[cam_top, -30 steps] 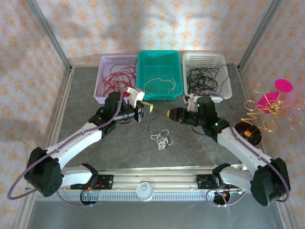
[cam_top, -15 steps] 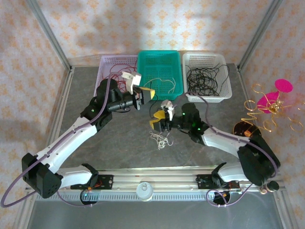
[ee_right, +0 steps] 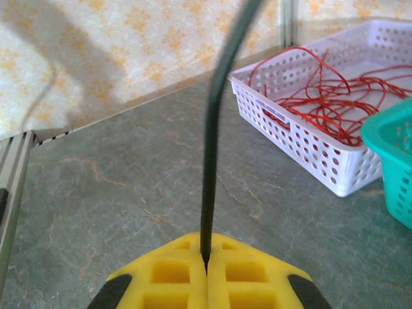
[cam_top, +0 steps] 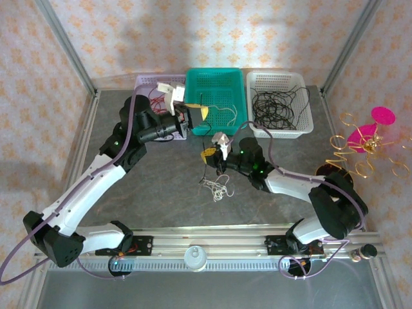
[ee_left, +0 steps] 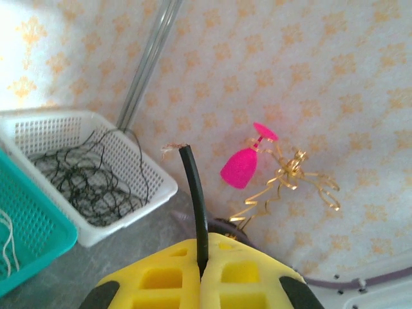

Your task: Untangle the cables

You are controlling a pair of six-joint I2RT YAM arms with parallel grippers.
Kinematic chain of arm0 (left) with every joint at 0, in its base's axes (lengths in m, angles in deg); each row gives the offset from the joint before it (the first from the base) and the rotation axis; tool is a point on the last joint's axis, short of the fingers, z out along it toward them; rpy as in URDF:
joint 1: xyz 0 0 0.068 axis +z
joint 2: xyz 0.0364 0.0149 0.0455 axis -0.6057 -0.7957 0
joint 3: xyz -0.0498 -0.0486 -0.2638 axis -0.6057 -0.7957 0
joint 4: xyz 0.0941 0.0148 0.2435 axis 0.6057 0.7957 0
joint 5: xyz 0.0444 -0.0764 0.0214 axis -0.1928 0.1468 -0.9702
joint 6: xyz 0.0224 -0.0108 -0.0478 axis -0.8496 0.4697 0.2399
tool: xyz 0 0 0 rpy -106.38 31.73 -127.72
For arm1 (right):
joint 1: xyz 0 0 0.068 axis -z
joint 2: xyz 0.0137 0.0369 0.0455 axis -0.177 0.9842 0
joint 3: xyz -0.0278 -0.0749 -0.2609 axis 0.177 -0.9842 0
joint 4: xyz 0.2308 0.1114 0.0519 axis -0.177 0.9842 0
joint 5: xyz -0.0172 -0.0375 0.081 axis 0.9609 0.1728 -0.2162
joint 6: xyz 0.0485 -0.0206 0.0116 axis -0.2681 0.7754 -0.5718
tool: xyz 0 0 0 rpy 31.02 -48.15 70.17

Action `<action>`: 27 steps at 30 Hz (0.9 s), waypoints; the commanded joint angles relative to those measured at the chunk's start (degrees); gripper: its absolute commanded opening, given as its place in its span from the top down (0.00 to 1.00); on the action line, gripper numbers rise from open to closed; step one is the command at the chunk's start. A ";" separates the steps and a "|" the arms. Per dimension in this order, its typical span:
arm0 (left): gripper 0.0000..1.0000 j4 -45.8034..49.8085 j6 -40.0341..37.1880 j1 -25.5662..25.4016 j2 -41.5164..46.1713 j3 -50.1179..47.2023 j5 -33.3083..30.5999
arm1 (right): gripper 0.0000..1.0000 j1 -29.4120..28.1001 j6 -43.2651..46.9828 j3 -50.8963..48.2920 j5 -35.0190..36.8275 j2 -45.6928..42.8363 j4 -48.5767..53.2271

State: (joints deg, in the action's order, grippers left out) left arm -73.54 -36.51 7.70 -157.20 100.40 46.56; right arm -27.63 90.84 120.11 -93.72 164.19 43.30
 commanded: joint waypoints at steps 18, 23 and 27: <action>1.00 -7.34 2.97 1.59 -2.35 9.50 -3.48 | 0.44 0.43 0.83 -9.22 18.44 -27.79 21.40; 1.00 -8.60 3.60 1.58 -2.85 8.69 -1.45 | 0.34 1.97 1.89 -0.60 13.48 -31.21 27.09; 1.00 -9.10 3.94 1.63 -3.48 8.88 0.42 | 0.34 3.99 2.52 10.17 5.51 -24.78 30.10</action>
State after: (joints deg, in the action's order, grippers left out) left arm -79.55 -33.50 8.84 -160.06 108.49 44.09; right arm -24.63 92.19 124.96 -82.23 136.59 69.94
